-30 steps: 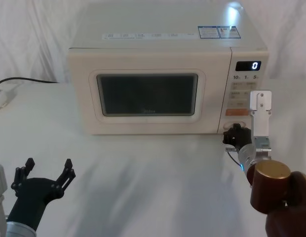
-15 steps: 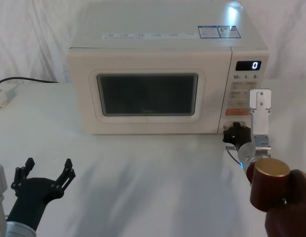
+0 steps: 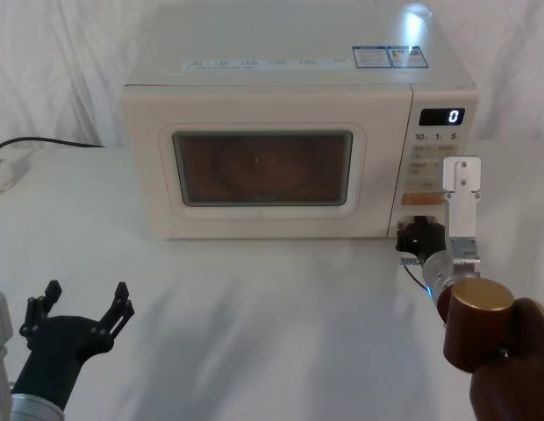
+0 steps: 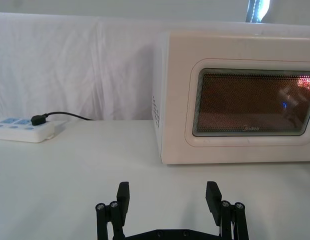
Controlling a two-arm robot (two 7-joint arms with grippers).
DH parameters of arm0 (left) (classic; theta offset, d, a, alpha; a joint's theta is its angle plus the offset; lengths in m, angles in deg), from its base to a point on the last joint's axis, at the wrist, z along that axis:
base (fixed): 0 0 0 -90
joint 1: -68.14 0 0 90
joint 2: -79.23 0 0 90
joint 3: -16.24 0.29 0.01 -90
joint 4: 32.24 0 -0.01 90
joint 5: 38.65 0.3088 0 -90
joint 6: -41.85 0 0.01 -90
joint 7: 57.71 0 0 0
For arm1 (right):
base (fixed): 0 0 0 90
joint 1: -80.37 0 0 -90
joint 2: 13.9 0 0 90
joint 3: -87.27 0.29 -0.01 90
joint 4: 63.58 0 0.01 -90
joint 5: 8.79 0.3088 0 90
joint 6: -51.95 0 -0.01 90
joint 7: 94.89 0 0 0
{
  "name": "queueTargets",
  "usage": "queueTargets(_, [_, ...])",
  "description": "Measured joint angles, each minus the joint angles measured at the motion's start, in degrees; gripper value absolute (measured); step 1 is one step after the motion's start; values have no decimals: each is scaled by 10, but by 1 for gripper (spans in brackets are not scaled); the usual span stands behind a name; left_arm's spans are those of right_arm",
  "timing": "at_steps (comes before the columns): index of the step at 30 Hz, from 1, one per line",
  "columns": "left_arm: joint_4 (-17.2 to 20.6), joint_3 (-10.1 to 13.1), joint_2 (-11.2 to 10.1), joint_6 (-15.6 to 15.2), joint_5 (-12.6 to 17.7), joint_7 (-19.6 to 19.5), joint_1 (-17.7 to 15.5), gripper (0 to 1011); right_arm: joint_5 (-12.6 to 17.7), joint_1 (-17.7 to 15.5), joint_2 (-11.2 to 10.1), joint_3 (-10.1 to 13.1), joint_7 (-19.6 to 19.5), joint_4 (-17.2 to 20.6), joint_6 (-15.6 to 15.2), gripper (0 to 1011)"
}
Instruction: Press the button to open the microwave door with one hand; close the microwave door with the other hand.
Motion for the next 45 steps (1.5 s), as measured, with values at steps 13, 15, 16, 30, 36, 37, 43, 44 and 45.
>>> queueTargets(13, [0, 0, 0, 0, 0, 0, 0, 1001, 0, 6, -2, 4, -1, -12, 6, 0])
queueTargets(15, [0, 0, 0, 0, 0, 0, 0, 1001, 1, 7, -3, 4, 0, -13, 7, 0])
queueTargets(16, [0, 0, 0, 0, 0, 0, 0, 1001, 1, 7, -3, 4, 1, -13, 7, 0])
queueTargets(30, [0, 0, 0, 0, 0, 0, 0, 1001, 17, -16, -13, -6, 44, 30, -18, 0])
queueTargets(36, [0, 0, 0, 0, 0, 0, 0, 1001, 23, -25, -21, -16, 61, 51, -32, 0])
queueTargets(37, [0, 0, 0, 0, 0, 0, 0, 1001, 24, -28, -23, -18, 64, 56, -35, 0])
queueTargets(43, [0, 0, 0, 0, 0, 0, 0, 1001, 27, -40, -32, -28, 79, 82, -48, 0])
queueTargets(44, [0, 0, 0, 0, 0, 0, 0, 1001, 27, -45, -34, -32, 83, 92, -53, 0])
queueTargets(45, [0, 0, 0, 0, 0, 0, 0, 1001, 27, -48, -36, -35, 85, 98, -56, 0])
